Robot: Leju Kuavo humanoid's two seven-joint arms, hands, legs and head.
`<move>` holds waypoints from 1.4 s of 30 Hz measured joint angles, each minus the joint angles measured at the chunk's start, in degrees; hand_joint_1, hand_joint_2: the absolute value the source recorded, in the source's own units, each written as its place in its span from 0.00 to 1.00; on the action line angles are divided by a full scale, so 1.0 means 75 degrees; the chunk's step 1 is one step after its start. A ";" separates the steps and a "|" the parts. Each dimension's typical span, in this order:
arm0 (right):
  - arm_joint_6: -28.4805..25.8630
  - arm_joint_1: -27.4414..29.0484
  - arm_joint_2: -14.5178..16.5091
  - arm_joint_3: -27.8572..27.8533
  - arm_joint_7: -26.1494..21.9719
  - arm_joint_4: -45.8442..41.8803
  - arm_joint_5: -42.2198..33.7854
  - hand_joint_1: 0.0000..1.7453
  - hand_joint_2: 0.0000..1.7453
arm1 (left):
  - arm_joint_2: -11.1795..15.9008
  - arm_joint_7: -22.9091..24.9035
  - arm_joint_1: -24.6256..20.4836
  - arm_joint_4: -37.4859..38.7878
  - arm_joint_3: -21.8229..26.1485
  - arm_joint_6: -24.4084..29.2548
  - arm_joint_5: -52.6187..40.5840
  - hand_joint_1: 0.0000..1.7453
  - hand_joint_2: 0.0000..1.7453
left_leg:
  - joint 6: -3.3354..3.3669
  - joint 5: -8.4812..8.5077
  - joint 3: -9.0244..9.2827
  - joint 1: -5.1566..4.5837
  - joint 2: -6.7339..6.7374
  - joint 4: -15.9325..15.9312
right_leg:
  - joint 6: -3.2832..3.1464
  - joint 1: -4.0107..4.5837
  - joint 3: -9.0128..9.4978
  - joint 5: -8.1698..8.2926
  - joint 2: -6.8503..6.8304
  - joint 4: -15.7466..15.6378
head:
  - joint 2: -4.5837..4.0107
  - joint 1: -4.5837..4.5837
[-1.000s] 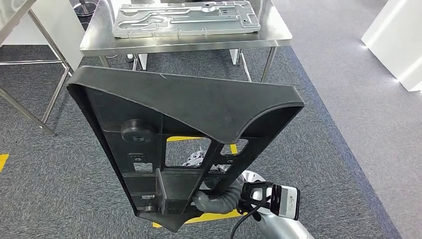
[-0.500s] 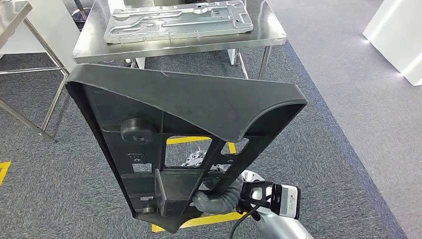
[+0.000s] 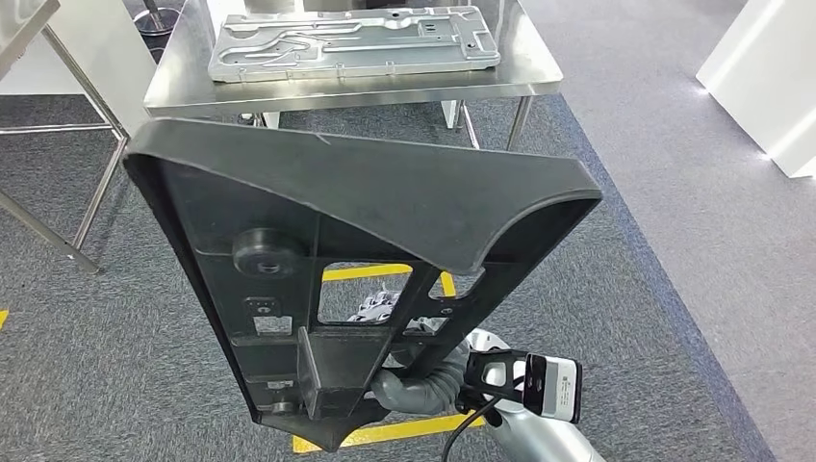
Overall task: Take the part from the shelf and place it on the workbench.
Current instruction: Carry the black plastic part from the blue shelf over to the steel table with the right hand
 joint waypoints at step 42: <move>-0.0023 0.0051 0.0003 0.0004 0.0000 -0.0038 -0.0019 1.00 1.00 | -0.0025 -0.0004 -0.0010 0.0000 0.0000 0.0015 -0.0006 0.00 0.00 | -0.0304 -0.0442 0.0122 -0.0039 -0.0017 0.0328 | -0.0295 -0.0010 0.0781 0.1043 -0.0024 -0.1940 | 0.0000 -0.0002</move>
